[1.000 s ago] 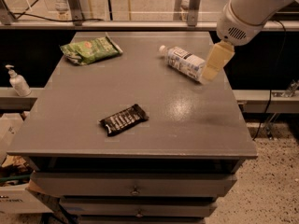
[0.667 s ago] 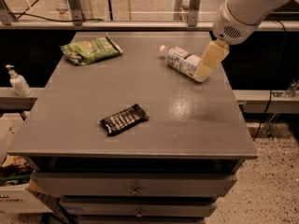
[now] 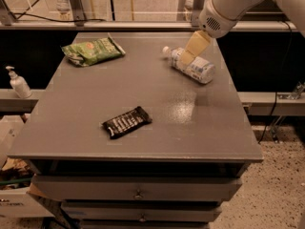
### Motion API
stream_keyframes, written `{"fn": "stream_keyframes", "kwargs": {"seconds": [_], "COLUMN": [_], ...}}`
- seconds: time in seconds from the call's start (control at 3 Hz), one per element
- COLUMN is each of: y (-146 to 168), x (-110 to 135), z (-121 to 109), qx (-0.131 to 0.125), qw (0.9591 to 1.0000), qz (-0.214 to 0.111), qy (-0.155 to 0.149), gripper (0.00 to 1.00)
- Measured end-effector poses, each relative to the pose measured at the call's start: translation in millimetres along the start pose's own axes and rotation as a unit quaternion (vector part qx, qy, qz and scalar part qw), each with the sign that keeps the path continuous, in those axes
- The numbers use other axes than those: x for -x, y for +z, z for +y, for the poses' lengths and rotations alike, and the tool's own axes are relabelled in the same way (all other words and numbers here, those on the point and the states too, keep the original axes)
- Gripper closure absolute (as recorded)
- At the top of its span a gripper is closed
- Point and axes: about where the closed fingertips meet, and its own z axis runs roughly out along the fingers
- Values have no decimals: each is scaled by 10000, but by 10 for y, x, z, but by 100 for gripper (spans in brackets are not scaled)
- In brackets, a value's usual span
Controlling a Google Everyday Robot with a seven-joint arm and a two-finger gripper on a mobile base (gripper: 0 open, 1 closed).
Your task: Place blue plastic bottle upright
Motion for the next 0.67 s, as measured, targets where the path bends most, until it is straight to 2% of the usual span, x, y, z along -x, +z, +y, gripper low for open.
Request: {"fn": "stream_keyframes", "kwargs": {"seconds": [0.67], "y": [375], "x": [304], "z": [-46], "qx": [140], "qw": [9973], "qz": [-1], "qy": [717], "gripper": [0]}}
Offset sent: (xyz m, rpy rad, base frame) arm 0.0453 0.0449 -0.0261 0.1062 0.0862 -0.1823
